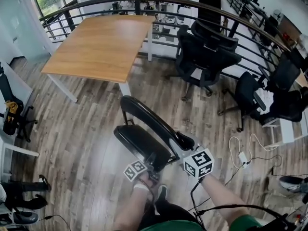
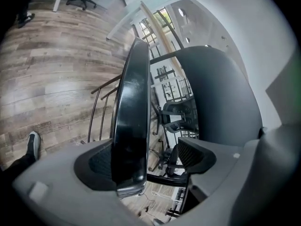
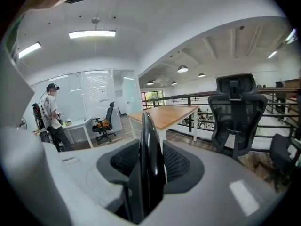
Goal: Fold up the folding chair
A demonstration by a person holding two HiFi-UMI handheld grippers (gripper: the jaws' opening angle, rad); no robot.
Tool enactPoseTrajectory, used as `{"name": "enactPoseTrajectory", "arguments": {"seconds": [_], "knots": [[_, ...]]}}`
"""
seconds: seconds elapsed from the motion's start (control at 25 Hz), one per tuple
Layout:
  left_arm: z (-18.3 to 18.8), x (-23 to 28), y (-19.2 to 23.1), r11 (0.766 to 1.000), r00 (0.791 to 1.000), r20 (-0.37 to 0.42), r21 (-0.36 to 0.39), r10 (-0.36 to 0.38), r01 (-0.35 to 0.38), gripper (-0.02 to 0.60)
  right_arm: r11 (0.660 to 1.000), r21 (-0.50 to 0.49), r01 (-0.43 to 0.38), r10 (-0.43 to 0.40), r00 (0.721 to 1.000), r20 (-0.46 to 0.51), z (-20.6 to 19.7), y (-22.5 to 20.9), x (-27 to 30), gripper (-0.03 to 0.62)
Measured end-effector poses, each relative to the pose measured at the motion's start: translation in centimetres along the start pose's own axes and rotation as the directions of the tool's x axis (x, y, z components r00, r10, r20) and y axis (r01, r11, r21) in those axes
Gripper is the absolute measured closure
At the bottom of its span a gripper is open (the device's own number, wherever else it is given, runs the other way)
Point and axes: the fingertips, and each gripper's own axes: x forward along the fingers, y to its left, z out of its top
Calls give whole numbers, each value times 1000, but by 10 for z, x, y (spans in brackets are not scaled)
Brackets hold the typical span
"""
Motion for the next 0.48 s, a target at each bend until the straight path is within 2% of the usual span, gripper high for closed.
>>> {"name": "enactPoseTrajectory", "arguments": {"seconds": [0.48], "knots": [[-6,34,-58,999,999,-17,16,-39,39,189,999,-37,-6,6,1000,8,9,8,-6,437]]}}
